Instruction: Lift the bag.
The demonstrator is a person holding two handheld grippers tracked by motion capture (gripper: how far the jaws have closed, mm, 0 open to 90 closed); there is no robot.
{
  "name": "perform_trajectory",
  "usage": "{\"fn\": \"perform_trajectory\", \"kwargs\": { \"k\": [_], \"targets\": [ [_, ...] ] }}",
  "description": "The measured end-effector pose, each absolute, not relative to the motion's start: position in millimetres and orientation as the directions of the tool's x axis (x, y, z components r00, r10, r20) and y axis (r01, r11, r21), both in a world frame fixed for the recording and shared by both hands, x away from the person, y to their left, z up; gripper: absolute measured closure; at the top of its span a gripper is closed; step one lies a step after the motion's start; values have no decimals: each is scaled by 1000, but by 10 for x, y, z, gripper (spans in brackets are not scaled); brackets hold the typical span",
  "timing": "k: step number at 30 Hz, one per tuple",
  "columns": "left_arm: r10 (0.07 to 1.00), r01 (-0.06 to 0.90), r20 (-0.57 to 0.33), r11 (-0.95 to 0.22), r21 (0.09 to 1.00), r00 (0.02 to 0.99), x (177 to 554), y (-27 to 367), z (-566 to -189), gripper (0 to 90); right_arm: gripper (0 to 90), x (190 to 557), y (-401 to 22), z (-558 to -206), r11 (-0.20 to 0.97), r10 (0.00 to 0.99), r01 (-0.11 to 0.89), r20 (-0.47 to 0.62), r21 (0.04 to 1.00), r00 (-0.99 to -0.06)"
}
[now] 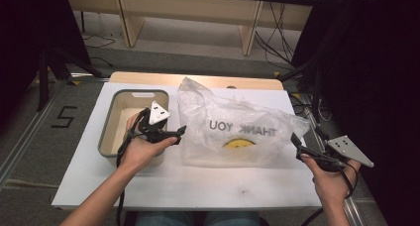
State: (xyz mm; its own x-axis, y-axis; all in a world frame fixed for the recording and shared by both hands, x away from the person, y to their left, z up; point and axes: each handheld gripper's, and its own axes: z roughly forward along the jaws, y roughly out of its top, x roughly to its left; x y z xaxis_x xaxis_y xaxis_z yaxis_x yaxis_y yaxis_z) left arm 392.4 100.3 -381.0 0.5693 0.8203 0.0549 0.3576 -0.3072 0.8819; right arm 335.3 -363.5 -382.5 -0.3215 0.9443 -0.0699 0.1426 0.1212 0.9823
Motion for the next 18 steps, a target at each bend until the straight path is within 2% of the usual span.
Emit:
{"fn": "perform_trajectory", "kwargs": {
  "k": [18],
  "targets": [
    [799, 347, 63, -329, 879, 598, 3671, 1201, -3999, 214, 166, 3230, -3660, -4086, 146, 931, 208, -63, 967, -359]
  ]
}}
